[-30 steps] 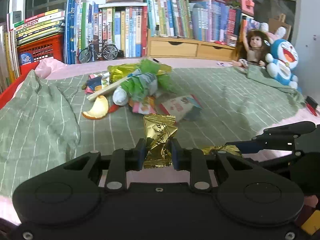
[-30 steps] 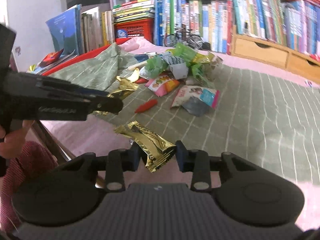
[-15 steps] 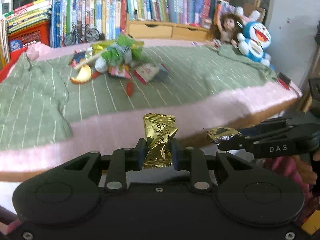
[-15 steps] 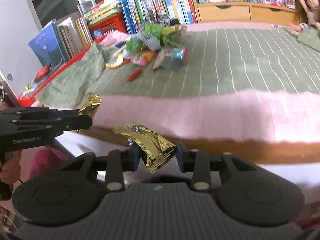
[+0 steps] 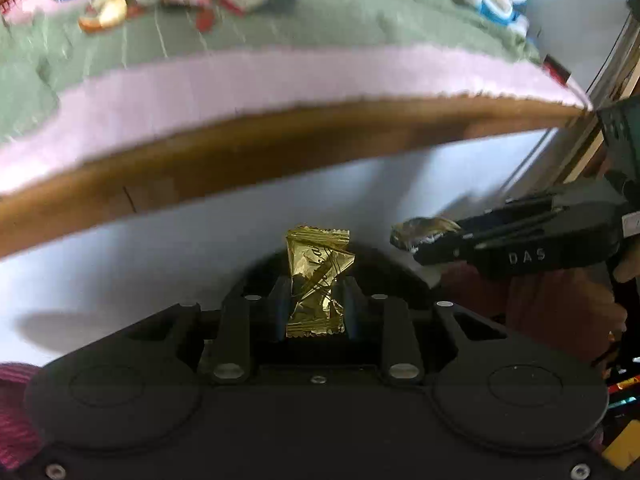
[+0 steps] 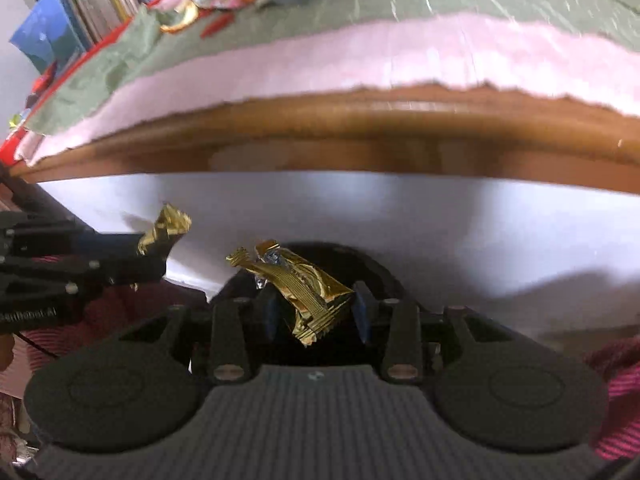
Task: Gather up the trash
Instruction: 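Carry both gold items over the bed edge down toward the black bin, then open both tools to drop the gold items into the bin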
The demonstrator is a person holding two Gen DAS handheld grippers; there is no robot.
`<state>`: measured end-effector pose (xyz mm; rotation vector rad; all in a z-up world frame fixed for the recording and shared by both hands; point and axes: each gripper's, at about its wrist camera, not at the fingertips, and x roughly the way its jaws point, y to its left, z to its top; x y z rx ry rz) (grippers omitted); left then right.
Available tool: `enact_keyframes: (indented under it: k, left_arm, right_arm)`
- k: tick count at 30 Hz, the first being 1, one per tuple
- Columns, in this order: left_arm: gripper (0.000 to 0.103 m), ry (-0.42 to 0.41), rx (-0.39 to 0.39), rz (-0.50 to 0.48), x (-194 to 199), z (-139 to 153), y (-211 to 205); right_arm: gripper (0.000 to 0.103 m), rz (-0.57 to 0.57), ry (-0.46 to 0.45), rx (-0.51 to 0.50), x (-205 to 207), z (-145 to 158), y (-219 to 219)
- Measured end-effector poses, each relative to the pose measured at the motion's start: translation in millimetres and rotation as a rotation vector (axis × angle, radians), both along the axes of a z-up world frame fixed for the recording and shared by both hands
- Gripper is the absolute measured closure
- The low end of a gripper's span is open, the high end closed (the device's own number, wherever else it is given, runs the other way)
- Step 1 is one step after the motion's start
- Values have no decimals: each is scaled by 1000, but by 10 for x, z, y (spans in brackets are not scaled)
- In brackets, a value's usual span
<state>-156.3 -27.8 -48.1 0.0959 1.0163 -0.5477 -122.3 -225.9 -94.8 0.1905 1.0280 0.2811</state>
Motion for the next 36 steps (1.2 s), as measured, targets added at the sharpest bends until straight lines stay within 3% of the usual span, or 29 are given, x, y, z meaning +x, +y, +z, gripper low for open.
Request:
enact_keyframes:
  k: [6, 8, 11, 21, 27, 36]
  left_arm:
    - [77, 75, 46, 13, 144, -328, -53]
    - [76, 91, 45, 14, 166, -390, -54]
    - [58, 98, 57, 25, 200, -435, -56]
    - [28, 103, 56, 37, 303, -408, -47]
    - [21, 69, 42, 41, 289, -297, -39]
    - [20, 54, 34, 56, 296, -242, -54]
  right_arm:
    - [56, 4, 64, -20, 104, -246, 64]
    - [41, -1, 69, -17, 131, -290, 64]
    - [36, -12, 73, 0, 153, -303, 60]
    - [32, -30, 74, 11, 133, -282, -31]
    - [29, -28, 57, 10, 115, -219, -44]
    - [28, -27, 35, 10, 88, -109, -69]
